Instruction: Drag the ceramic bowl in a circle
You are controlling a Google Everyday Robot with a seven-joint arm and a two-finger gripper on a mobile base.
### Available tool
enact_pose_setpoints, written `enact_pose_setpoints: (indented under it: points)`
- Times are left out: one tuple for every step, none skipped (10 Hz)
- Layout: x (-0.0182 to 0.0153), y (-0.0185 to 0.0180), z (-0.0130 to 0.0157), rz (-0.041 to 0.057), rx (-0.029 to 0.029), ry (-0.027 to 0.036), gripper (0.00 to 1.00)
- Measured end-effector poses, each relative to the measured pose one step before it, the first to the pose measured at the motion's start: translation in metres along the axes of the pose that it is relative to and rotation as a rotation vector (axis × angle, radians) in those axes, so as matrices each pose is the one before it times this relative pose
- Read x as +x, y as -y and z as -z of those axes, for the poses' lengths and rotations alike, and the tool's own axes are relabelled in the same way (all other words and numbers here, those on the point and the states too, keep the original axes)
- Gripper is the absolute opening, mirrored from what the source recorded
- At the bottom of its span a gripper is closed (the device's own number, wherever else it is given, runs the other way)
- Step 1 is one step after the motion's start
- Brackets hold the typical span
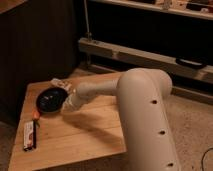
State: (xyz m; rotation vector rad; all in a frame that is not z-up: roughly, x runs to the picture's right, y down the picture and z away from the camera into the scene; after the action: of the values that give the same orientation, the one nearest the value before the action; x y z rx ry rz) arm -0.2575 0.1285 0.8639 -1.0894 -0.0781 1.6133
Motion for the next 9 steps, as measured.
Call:
enact_pose_setpoints:
  points:
    - [0.00021,-0.00003,-0.00006,0.00078,0.00062,0.00009,0.02]
    - [-0.00105,-0.00185,0.0037,-0.0075,0.01472,0.01273,0.02]
    - [-0.00206,-0.0045,0.00639,-0.00517,0.02277,0.02,0.02]
    - [-0.00044,-0.00644,0.00704,-0.0027,0.01679,0.01519,0.02]
    - [-0.00153,-0.00862,0.0177,-0.00641,0.02737,0.02708,0.02]
    - [-0.00372,-0.00913,0.02207,-0.01057,0.02688,0.02764,0.02]
    - [-0.00515,-0.01103,0.02416,-0.01255,0.02828,0.02428,0.02]
    - [-0.00926,-0.00809,0.0272,-0.015,0.02483,0.02608,0.02]
    - [-0.0108,-0.00335,0.02255,-0.01437,0.01694,0.02298,0.02]
